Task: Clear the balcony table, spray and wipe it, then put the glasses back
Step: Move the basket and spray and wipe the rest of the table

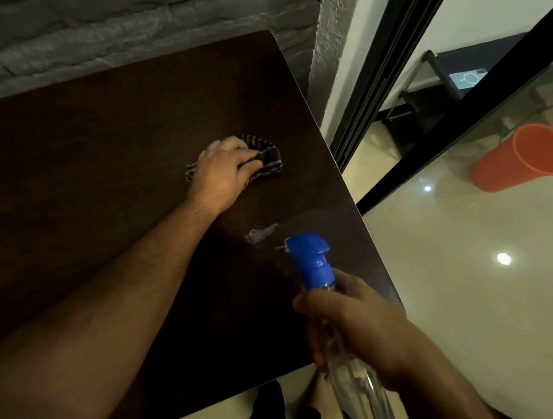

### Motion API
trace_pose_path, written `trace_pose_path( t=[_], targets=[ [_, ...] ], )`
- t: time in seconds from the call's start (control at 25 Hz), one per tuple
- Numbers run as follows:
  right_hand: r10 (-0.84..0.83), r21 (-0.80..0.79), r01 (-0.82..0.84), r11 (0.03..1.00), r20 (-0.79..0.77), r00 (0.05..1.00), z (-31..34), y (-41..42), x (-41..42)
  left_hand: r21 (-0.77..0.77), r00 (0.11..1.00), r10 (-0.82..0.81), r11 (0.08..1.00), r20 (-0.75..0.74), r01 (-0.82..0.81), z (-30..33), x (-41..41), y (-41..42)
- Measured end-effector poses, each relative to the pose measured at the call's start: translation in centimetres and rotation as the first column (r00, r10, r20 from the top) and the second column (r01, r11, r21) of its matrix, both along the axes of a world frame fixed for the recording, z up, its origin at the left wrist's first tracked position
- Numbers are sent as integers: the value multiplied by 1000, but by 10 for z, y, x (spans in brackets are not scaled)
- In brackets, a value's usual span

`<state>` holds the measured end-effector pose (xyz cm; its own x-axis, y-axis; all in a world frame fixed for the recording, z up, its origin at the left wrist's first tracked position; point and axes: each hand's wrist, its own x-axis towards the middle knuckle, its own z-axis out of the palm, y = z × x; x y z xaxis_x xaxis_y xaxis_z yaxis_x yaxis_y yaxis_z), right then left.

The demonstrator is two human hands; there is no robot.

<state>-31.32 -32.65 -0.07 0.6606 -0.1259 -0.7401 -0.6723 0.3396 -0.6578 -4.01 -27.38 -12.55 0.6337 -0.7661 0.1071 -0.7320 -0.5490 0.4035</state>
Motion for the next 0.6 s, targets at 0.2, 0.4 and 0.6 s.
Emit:
trace_pose_path(
  t=[0.2,0.4,0.6],
  targets=[
    [-29,-52,30,998,24,999,12,-8,-17,21,977,-192,981,-93,195,11,-96,42],
    [-6,-31,7,1000,34,999,14,-14,-30,-27,997,-79,997,-25,78,5,-84,100],
    [2,-75,2,997,52,999,16,-11,-39,95,992,107,990,-68,-100,15,-88,1]
  ],
)
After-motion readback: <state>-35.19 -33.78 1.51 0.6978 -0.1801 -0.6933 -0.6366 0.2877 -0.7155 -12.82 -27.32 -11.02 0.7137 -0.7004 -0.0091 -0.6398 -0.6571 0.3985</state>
